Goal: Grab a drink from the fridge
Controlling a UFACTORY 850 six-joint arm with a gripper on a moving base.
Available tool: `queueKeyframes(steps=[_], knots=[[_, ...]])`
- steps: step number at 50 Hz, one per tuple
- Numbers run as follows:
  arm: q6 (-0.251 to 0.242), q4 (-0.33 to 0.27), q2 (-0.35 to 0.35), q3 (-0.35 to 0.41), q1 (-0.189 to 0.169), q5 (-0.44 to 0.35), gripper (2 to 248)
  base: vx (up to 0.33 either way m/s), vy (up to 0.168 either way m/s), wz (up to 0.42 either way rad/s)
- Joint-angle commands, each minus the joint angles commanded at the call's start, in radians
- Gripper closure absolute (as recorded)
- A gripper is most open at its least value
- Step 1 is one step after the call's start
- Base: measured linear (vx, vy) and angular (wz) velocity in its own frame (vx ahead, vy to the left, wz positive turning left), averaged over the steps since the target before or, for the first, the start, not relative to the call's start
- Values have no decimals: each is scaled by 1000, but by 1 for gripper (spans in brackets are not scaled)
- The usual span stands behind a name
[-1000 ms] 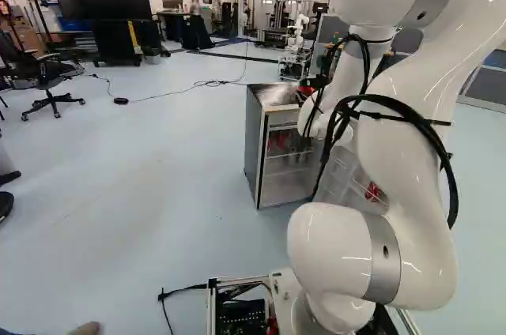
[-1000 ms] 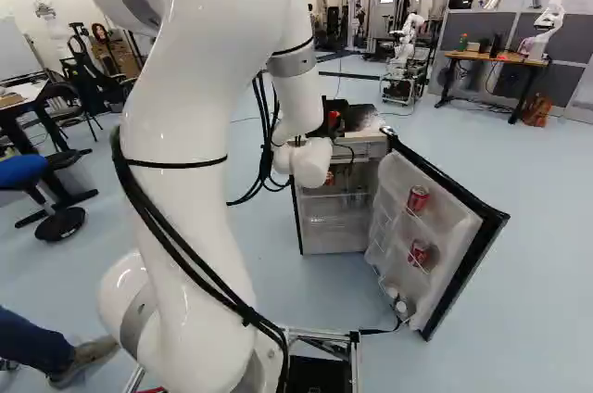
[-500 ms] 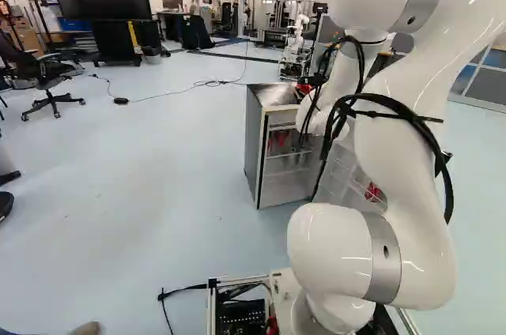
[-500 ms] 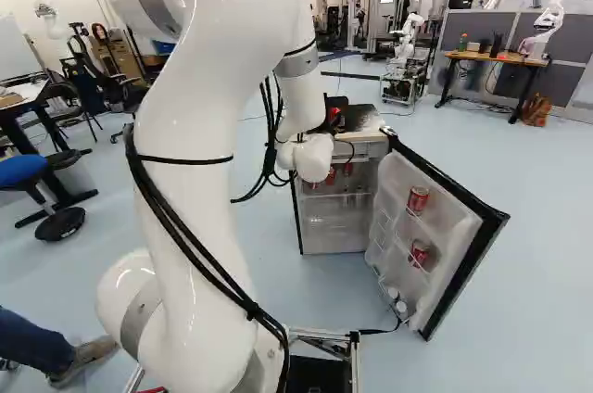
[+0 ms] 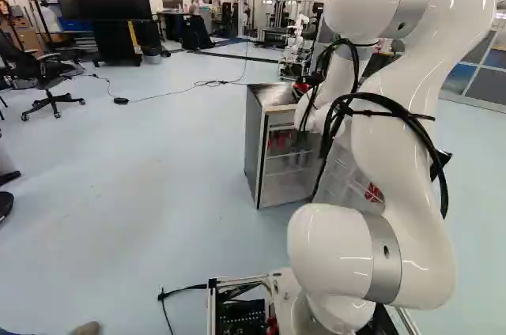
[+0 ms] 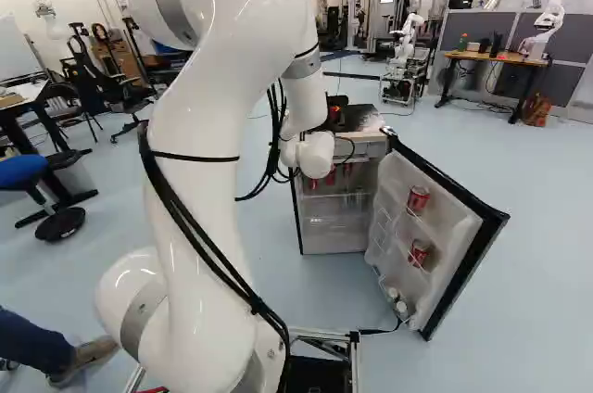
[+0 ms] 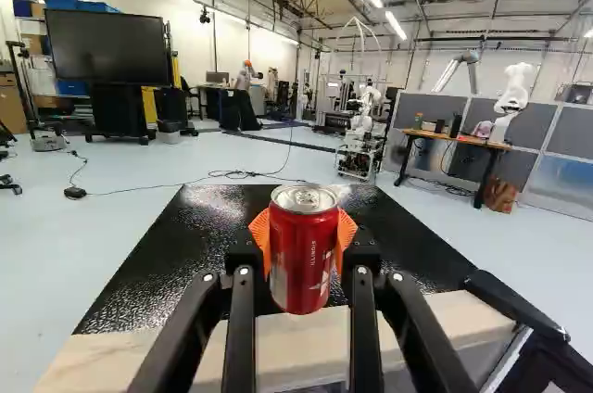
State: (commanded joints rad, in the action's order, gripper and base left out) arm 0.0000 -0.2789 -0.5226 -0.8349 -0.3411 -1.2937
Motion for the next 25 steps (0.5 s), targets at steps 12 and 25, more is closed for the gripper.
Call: queueKeyframes(steps=[12,25], knots=[[0,0,-22,-25,4,0,158,0,0,0],[0,0,-58,-44,6,0,158,0,0,0]])
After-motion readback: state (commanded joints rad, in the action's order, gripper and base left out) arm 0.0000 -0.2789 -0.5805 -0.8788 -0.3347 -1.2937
